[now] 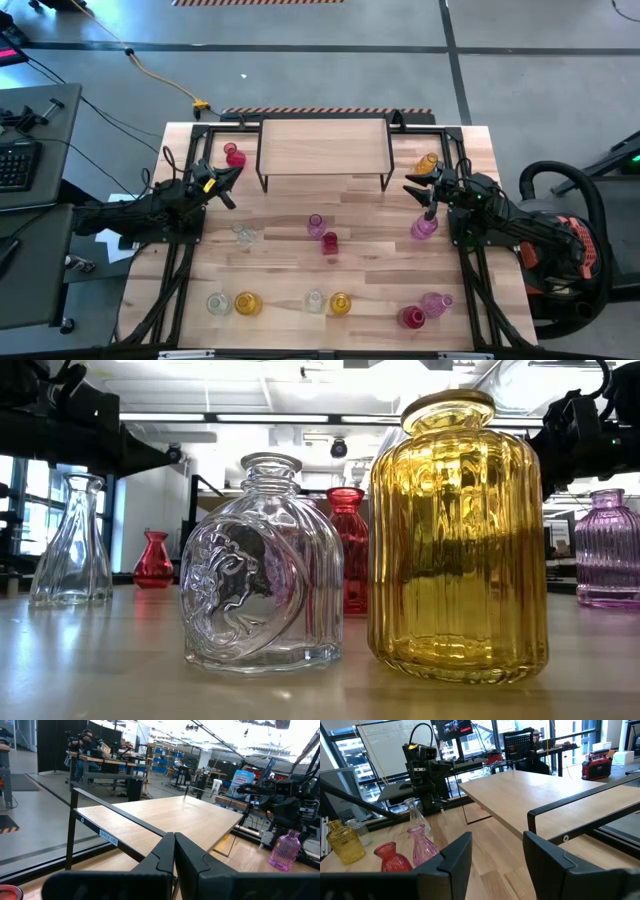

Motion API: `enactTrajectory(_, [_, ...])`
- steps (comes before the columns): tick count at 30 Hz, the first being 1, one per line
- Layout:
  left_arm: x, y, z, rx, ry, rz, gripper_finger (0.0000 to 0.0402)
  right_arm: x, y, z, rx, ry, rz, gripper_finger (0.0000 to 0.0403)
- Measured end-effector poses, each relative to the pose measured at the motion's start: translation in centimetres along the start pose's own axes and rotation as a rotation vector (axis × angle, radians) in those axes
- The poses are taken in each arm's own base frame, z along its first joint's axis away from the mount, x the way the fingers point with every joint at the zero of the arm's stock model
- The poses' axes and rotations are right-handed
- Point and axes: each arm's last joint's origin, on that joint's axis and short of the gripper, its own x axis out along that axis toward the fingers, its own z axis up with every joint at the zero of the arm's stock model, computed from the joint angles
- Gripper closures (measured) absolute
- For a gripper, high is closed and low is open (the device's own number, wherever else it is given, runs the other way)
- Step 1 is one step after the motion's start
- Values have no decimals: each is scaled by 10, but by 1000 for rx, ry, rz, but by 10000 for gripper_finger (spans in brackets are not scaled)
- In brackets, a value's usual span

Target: Sort vases onto shelf

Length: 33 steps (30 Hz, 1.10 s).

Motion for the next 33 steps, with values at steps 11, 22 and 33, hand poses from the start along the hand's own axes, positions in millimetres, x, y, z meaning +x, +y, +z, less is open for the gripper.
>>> enactTrajectory(11, [0,0,0,0,0,0,398,0,0,0,0,0,5,242])
enactTrajectory(22, [0,0,0,-10,0,0,398,0,0,0,0,0,3,242])
enactTrajectory(33, [0,-1,0,-105,7,-34,398,0,0,0,0,0,2,242])
